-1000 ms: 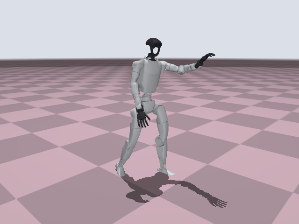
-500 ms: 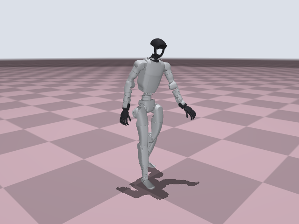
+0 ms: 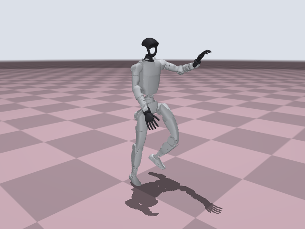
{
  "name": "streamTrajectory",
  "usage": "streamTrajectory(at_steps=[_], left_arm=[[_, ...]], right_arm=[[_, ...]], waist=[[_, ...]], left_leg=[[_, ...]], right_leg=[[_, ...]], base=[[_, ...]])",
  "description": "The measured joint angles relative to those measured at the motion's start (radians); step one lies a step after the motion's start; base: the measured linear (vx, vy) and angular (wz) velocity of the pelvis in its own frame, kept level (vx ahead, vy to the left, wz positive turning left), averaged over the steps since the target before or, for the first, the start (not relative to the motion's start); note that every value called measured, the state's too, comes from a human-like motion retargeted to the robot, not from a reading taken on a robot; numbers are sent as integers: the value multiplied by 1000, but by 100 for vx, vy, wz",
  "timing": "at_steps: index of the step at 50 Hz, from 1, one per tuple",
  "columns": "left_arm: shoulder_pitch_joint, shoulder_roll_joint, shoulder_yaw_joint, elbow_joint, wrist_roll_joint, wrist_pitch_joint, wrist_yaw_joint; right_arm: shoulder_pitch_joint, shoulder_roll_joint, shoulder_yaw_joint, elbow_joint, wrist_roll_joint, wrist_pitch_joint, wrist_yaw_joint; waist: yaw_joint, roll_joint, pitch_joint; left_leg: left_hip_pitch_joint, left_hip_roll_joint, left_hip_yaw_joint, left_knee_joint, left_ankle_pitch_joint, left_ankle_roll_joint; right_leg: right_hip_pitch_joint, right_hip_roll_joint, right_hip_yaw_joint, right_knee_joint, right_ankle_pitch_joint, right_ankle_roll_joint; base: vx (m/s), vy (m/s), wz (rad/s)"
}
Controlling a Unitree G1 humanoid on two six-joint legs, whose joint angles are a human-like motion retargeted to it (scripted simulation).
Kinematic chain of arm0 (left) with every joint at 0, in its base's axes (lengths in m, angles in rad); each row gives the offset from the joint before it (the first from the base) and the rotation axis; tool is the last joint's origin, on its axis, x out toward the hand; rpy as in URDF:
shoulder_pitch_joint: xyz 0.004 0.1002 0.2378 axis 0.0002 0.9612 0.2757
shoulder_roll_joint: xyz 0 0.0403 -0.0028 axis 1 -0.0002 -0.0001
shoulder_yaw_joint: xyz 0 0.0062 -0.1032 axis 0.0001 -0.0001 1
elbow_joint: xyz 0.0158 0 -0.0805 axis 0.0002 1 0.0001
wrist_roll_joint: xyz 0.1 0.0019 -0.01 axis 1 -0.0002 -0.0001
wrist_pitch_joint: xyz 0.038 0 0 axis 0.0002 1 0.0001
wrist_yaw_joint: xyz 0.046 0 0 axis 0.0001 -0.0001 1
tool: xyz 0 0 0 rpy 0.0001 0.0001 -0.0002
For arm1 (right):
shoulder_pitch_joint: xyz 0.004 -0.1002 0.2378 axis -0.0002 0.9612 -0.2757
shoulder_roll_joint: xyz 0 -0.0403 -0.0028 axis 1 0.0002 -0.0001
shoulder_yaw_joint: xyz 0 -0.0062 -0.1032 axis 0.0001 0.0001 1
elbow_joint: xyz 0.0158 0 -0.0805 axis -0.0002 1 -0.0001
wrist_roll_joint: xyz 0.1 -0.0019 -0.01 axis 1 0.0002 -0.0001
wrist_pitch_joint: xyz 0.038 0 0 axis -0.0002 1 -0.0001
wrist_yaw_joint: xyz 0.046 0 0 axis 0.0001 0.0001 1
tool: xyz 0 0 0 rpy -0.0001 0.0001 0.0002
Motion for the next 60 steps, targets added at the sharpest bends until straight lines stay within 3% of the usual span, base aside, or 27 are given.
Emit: streamTrajectory(at_steps=[5, 10, 14, 17, 20, 23, 27, 30, 33, 38, 41, 45, 48, 50, 55, 60], left_arm=[[-175, 71, -10, 12, -7, 38, -3], [-331, 61, -88, 106, -57, 28, 14], [-375, -17, -160, 234, -74, 29, -24], [-338, -108, -204, 394, -62, 23, -75], [-240, -212, -254, 621, -25, 13, -129], [-109, -325, -312, 882, 34, -6, -175], [74, -444, -306, 1077, 85, -10, -202], [174, -498, -258, 1089, 97, -6, -180], [229, -538, -244, 1059, 80, -12, -148], [246, -577, -264, 1036, 89, -16, -129], [252, -581, -269, 1018, 111, -20, -128], [282, -552, -269, 926, 106, -43, -123], [299, -485, -271, 785, 73, -69, -108], [291, -426, -266, 669, 38, -82, -86], [200, -256, -236, 341, -47, -90, -35], [71, -103, -188, 76, -52, -66, 20]], right_arm=[[-46, 13, 57, -7, -45, 10, 60], [14, 15, 101, -30, -77, -3, 94], [115, 13, 122, -34, -108, 3, 96], [198, 20, 108, -21, -135, 2, 97], [274, 32, 82, -2, -148, -17, 92], [334, 36, 59, 8, -152, -52, 88], [396, 31, 27, 7, -171, -85, 99], [431, 24, 4, 12, -198, -95, 107], [454, 16, -6, 33, -224, -90, 108], [457, 8, -13, 79, -286, -57, 129], [433, 1, -23, 99, -296, -47, 137], [366, -10, -49, 113, -266, -41, 92], [316, -14, -79, 84, -208, -34, 39], [285, -17, -99, 47, -150, -31, 4], [181, -35, -99, -37, -34, -23, -54], [79, -45, -34, -67, -30, -11, -57]], waist=[[8, -3, 3], [11, 0, 6], [-14, -16, 18], [-46, -19, 46], [-93, -10, 60], [-158, 6, 67], [-236, 24, 80], [-273, 30, 84], [-291, 28, 82], [-288, -3, 63], [-265, -4, 35], [-218, 21, 5], [-179, 19, -17], [-148, 16, -30], [-59, 4, -27], [13, -13, -19]], left_leg=[[82, 24, 68, -496, 36, 10], [270, 9, 104, -1077, 224, -18], [348, -8, 61, -1120, 255, -28], [413, -10, 38, -1094, 203, -46], [462, -4, 12, -1089, 171, -67], [497, 9, -15, -1092, 147, -75], [542, 22, -37, -1110, 115, -76], [568, 20, -50, -1128, 94, -81], [586, 4, -68, -1131, 72, -90], [621, -56, -99, -1097, 17, -92], [635, -74, -94, -1054, 7, -76], [609, -57, -66, -881, 74, -44], [492, -51, -86, -592, 163, -22], [385, -54, -110, -374, 168, -24], [159, -21, -70, 39, 41, 1], [17, 16, -10, 151, -31, 17]], right_leg=[[33, 3, 21, 28, -44, 28], [83, 25, 33, 73, -103, 33], [75, 15, -1, 249, -120, -48], [-4, 3, -27, 541, -121, -162], [-133, 3, -45, 848, -187, -245], [-244, 11, -81, 1027, -260, -276], [-358, 28, -125, 1080, -304, -291], [-413, 49, -143, 968, -287, -265], [-401, 61, -175, 689, -209, -186], [-292, 72, -214, 120, 74, -14], [-254, 86, -152, -6, 199, 20], [-206, 83, -111, 30, 139, 1], [-153, 63, -88, 35, 98, -2], [-117, 51, -74, 15, 84, -6], [-46, 19, -41, -7, 41, -12], [4, -1, -11, 3, 2, -3]], base=[[46, 13, -33], [51, 22, -24], [51, 29, 20], [49, 29, 46], [45, 22, 52], [42, 15, 52], [40, 9, 39], [40, 4, 33], [44, 0, 41], [51, -7, 37], [55, -12, -2], [56, -14, -37], [51, -12, -40], [46, -8, -36], [41, -3, -38], [39, 1, -40]])
